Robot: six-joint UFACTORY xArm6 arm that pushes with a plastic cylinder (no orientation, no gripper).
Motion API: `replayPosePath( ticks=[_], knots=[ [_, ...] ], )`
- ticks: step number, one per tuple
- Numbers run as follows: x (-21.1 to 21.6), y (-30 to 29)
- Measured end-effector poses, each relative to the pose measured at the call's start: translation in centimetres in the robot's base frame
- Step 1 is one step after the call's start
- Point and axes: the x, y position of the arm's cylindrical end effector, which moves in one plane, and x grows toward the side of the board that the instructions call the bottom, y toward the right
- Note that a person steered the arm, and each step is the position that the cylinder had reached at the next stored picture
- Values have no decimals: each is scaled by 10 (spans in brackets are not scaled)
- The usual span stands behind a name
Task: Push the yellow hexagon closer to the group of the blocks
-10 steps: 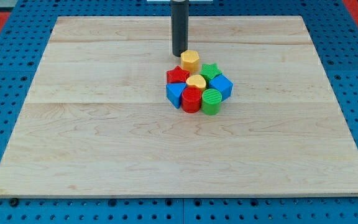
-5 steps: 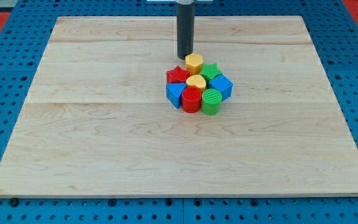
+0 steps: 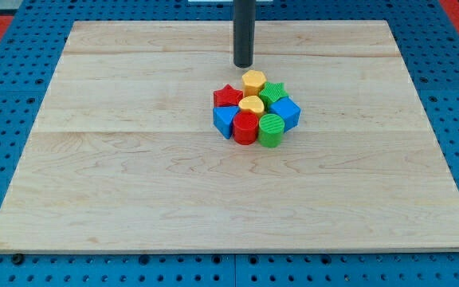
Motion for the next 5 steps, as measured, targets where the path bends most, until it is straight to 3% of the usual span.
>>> replayPosePath(
  ticks=[5],
  knots=[
    [10, 7]
  ],
)
